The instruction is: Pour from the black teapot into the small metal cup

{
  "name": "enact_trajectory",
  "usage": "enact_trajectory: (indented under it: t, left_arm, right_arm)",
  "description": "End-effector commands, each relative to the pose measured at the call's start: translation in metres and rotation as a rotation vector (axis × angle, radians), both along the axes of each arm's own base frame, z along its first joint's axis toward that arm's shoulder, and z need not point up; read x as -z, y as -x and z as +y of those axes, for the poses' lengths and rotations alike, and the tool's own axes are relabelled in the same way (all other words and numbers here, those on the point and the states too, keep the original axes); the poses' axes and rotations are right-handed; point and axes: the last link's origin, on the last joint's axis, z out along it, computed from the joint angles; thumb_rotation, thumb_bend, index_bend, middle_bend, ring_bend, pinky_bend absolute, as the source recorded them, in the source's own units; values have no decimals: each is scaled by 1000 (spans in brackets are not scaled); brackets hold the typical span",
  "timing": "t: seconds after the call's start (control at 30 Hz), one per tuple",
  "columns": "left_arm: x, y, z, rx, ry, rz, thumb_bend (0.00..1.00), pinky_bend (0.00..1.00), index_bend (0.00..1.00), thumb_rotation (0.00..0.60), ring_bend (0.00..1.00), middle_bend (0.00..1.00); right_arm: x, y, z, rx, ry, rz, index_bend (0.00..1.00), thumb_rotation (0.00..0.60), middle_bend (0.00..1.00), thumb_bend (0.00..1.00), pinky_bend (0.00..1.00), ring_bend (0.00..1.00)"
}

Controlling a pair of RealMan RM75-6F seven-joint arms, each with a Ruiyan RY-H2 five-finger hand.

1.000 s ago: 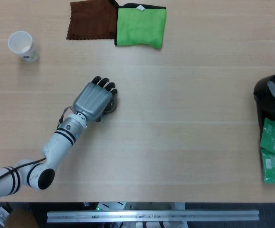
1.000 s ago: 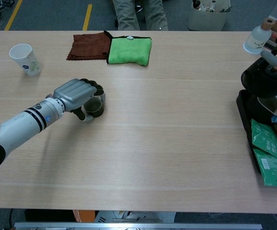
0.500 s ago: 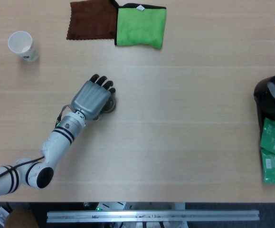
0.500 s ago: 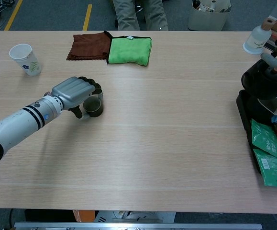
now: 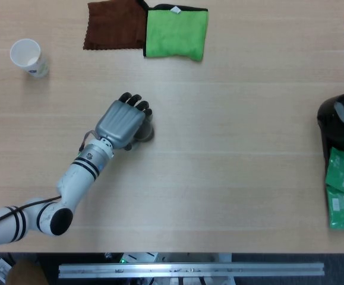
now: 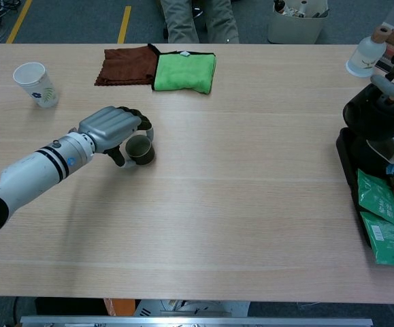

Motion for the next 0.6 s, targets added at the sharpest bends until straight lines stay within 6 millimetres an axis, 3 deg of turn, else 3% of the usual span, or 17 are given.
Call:
enact_trajectory:
  t: [0.03, 0.33, 0.6]
  left_arm:
    - [-1, -16, -2, 6, 14, -28, 246, 158, 454, 600, 146, 239]
    - [14, -60, -13, 17, 56, -95, 246, 159, 454, 600, 146, 239]
    - [34, -86, -21, 13, 77, -123, 246, 159, 454, 600, 146, 238]
  right_arm:
    - [0, -1, 0, -1, -1, -2, 1000, 458, 964, 359, 166, 1000]
    - [-5, -4, -2, -11, 7, -16, 1000, 465, 963, 359, 166, 1000]
    - [-10, -1, -3, -3, 12, -28, 1000, 466, 963, 358, 166, 1000]
